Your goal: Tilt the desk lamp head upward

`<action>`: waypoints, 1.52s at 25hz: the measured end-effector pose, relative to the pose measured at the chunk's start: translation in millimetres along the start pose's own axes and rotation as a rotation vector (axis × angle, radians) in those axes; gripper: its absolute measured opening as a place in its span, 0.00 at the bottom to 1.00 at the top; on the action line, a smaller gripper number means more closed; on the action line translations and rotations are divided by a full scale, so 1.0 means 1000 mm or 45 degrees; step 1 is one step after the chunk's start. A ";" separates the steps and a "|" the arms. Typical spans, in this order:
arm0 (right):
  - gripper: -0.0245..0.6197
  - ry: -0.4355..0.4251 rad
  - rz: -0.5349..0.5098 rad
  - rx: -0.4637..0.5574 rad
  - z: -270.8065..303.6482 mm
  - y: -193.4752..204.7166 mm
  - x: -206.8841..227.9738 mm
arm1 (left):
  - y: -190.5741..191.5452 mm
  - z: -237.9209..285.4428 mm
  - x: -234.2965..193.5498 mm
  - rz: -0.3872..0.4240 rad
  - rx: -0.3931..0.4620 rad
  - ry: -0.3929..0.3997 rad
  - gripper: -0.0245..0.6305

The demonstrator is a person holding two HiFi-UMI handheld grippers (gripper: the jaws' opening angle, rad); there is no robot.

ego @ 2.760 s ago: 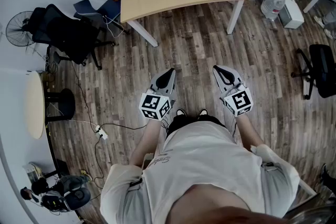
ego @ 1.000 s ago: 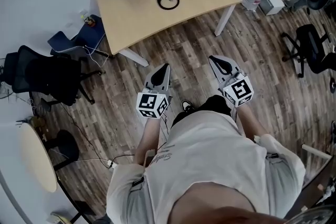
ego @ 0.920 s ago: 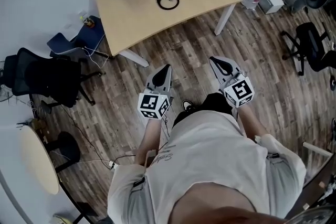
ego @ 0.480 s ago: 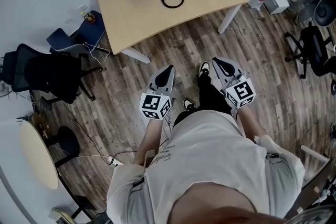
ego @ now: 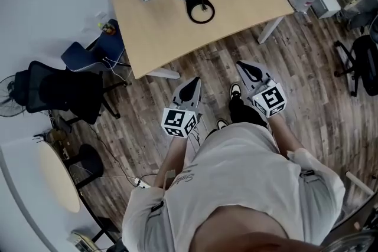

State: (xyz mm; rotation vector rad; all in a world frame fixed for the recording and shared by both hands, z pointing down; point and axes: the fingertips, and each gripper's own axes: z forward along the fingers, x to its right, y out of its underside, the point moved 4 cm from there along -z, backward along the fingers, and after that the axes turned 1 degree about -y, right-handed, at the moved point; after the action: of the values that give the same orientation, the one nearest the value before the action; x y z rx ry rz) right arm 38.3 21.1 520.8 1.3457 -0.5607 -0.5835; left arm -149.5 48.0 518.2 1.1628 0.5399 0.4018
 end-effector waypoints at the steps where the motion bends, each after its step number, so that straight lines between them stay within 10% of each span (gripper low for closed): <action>1: 0.03 0.005 0.007 0.002 0.005 0.001 0.012 | -0.007 0.014 -0.003 0.010 0.004 0.003 0.06; 11: 0.03 -0.035 0.050 -0.053 0.056 0.010 0.128 | -0.065 0.117 -0.032 0.030 0.052 -0.078 0.06; 20: 0.03 -0.136 0.009 -0.072 0.105 0.006 0.147 | -0.057 0.135 -0.057 -0.028 -0.012 -0.138 0.06; 38: 0.03 0.152 0.019 -0.103 0.152 -0.012 0.132 | -0.089 0.162 -0.129 0.060 0.033 0.147 0.06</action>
State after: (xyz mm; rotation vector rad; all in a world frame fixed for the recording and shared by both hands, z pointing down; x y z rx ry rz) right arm 32.2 -179.9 535.3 1.2894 -0.4456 -0.5049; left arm -155.2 -177.2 507.2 1.1840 0.6200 0.5059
